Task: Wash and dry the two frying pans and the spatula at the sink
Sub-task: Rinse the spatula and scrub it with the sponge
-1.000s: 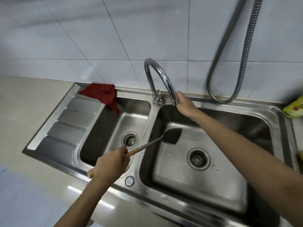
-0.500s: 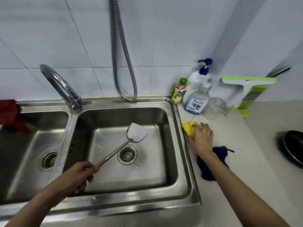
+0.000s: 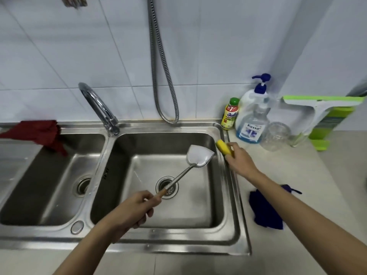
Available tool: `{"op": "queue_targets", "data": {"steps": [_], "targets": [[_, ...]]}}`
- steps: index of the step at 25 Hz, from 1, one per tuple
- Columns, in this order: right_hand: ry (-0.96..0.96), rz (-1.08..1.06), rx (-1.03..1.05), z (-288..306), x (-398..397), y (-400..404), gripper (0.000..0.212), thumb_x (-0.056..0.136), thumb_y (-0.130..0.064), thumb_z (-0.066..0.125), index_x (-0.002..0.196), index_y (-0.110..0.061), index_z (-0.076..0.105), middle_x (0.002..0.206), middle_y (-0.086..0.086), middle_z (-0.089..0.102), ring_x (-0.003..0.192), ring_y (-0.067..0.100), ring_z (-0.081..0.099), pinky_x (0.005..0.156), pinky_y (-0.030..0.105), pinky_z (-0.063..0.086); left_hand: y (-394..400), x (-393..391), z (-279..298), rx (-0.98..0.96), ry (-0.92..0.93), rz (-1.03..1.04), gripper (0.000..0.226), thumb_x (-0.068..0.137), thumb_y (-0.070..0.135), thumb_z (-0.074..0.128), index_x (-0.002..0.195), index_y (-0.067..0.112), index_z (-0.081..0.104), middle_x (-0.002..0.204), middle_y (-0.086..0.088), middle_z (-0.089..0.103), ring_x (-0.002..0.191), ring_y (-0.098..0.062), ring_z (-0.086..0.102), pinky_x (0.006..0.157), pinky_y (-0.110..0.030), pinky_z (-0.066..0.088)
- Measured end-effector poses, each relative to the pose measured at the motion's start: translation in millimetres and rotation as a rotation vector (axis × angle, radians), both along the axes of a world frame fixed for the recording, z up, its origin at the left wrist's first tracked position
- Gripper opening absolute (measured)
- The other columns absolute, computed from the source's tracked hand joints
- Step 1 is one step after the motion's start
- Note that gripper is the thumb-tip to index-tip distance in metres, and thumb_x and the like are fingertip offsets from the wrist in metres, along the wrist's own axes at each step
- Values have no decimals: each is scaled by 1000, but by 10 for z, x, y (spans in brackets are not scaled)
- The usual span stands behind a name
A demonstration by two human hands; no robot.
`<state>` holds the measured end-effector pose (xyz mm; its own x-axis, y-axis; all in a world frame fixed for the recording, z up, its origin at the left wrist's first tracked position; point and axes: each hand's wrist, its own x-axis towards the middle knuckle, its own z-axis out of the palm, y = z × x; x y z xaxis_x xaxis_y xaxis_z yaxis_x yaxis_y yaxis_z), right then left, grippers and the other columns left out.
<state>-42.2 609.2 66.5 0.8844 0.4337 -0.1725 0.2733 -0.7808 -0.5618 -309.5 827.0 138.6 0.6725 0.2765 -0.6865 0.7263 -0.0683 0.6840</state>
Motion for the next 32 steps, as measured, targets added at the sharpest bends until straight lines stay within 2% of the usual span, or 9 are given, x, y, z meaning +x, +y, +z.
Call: {"op": "queue_targets", "data": {"steps": [5,8,12,17,21,25,27,29,32], "targets": [[-487,419,-262,-97,-352,476,51,80,-37,46,128,-20,53,110,16,56,99,36,53,83,41,42,-94,14,91,241,-44,-109,21,96,28,52,88,10,59,65,-2,52,48,-9,38,43,-23,31],[-587,482,-325,-144,-324,642,59,84,-56,37,128,-18,51,110,15,58,89,32,55,74,40,45,-62,-23,188,492,-84,-225,24,98,28,49,82,12,58,63,0,53,51,-10,40,52,-24,35],[-714,627,-381,-186,-336,918,61,83,-31,62,139,-15,44,112,19,57,81,31,56,66,39,47,-15,-62,346,623,-71,-321,24,99,32,46,83,18,56,66,0,58,54,-10,47,55,-28,39],[-598,476,-287,48,-54,1157,43,86,-10,56,129,-6,51,109,25,56,91,40,56,74,45,48,205,-66,422,613,-72,-264,16,97,32,50,82,28,54,64,4,58,57,-9,52,63,-37,49],[-586,677,-175,-107,-328,1184,49,81,-7,58,130,-6,51,111,23,55,95,40,56,80,44,48,241,52,498,649,-60,-264,15,97,30,49,91,18,56,70,2,61,66,-16,57,61,-29,43],[-427,390,-206,-48,-226,1188,48,91,-8,47,138,-9,42,122,22,47,105,40,49,87,46,42,147,131,444,646,-75,-269,13,97,26,49,97,16,57,71,2,62,73,-21,60,66,-32,44],[-378,453,-97,-91,-520,1257,45,92,-9,47,137,-12,44,122,19,47,108,36,48,91,44,40,127,155,426,663,-60,-281,13,97,25,48,98,15,57,73,2,61,74,-21,60,72,-37,48],[-414,509,-64,-144,-598,1257,44,90,-9,48,134,-11,49,118,19,51,103,36,50,88,43,42,142,135,416,668,-52,-272,12,97,26,48,97,16,56,75,-1,63,76,-25,62,74,-41,49],[-524,291,-161,-140,-442,1217,37,88,-10,44,123,-6,54,108,22,56,91,37,55,76,43,46,145,117,418,651,-57,-260,13,97,27,48,96,17,57,74,-2,64,76,-25,62,75,-43,50]]}}
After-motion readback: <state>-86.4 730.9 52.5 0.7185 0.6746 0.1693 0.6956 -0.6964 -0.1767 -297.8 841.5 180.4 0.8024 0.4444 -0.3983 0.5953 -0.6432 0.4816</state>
